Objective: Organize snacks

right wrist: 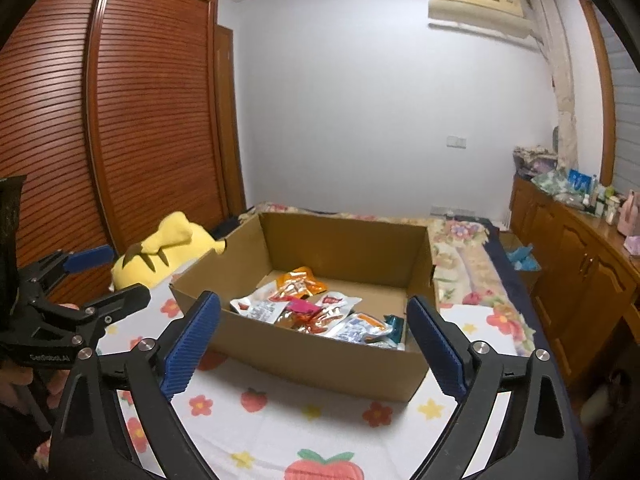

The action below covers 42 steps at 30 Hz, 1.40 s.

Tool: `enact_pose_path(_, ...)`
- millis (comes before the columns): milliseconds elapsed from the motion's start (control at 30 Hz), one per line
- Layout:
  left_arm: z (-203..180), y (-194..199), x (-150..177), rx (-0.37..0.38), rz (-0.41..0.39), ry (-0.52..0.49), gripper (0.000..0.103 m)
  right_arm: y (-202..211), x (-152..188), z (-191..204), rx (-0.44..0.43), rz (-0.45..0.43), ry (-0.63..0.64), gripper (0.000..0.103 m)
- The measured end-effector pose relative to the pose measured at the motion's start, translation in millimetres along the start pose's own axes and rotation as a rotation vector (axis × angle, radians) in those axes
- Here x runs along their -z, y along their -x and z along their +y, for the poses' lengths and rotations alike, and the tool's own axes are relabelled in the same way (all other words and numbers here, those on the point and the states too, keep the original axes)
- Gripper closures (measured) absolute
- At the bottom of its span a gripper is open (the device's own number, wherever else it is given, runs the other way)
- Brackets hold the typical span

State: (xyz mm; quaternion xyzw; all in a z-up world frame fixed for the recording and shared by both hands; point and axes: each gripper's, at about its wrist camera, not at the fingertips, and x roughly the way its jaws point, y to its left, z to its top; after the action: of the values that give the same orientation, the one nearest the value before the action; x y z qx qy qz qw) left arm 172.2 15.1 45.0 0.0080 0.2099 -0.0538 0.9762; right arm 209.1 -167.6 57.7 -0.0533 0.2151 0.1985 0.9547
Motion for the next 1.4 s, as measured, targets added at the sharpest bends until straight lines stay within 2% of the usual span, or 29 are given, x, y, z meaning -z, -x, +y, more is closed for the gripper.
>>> enact_pose_path(67, 0.0, 8.8, 0.7, -0.005, -0.023, 0.011, 0.003, 6.2, 0.8, 0.6, 0.012, -0.012, -0.004, 0.0)
enact_pose_path(400, -9.0, 44.1, 3.8, -0.021, -0.07, -0.003, 0.002, 38.2, 13.5, 6.2, 0.087, -0.036, -0.03, 0.0)
enact_pose_path(833, -24.5, 66.4, 26.0, -0.029, -0.054, -0.005, 0.002, 74.9, 39.5, 11.2, 0.137, -0.05, -0.077, 0.0)
enact_pose_path(1100, -28.2, 73.0, 39.3, -0.031, -0.044, -0.002, 0.002, 75.6, 54.0, 13.0, 0.144, -0.028, -0.085, 0.0)
enact_pose_path(1400, -26.6, 72.4, 47.3, -0.037, -0.029, 0.007, 0.002, 78.3, 55.8, 16.3, 0.149, -0.027, -0.075, 0.0)
